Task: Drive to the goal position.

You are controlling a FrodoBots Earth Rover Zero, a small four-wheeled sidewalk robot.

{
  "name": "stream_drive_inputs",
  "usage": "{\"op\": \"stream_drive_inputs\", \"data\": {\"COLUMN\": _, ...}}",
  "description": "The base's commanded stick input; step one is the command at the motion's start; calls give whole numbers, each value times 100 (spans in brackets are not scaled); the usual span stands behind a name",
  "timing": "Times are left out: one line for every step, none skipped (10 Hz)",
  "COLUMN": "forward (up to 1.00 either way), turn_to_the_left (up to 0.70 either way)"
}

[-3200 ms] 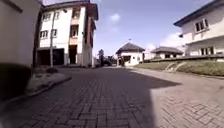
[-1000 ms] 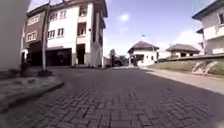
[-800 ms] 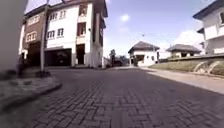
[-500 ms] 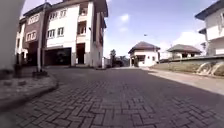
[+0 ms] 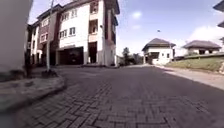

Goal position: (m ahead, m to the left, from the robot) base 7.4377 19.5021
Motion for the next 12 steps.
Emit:
{"op": "stream_drive_inputs", "data": {"forward": 70, "turn_to_the_left": 0}}
{"op": "stream_drive_inputs", "data": {"forward": 70, "turn_to_the_left": 0}}
{"op": "stream_drive_inputs", "data": {"forward": 70, "turn_to_the_left": 0}}
{"op": "stream_drive_inputs", "data": {"forward": 70, "turn_to_the_left": 0}}
{"op": "stream_drive_inputs", "data": {"forward": 70, "turn_to_the_left": 0}}
{"op": "stream_drive_inputs", "data": {"forward": 70, "turn_to_the_left": 0}}
{"op": "stream_drive_inputs", "data": {"forward": 70, "turn_to_the_left": 0}}
{"op": "stream_drive_inputs", "data": {"forward": 70, "turn_to_the_left": 0}}
{"op": "stream_drive_inputs", "data": {"forward": 70, "turn_to_the_left": 0}}
{"op": "stream_drive_inputs", "data": {"forward": 70, "turn_to_the_left": 0}}
{"op": "stream_drive_inputs", "data": {"forward": 70, "turn_to_the_left": 0}}
{"op": "stream_drive_inputs", "data": {"forward": 70, "turn_to_the_left": 0}}
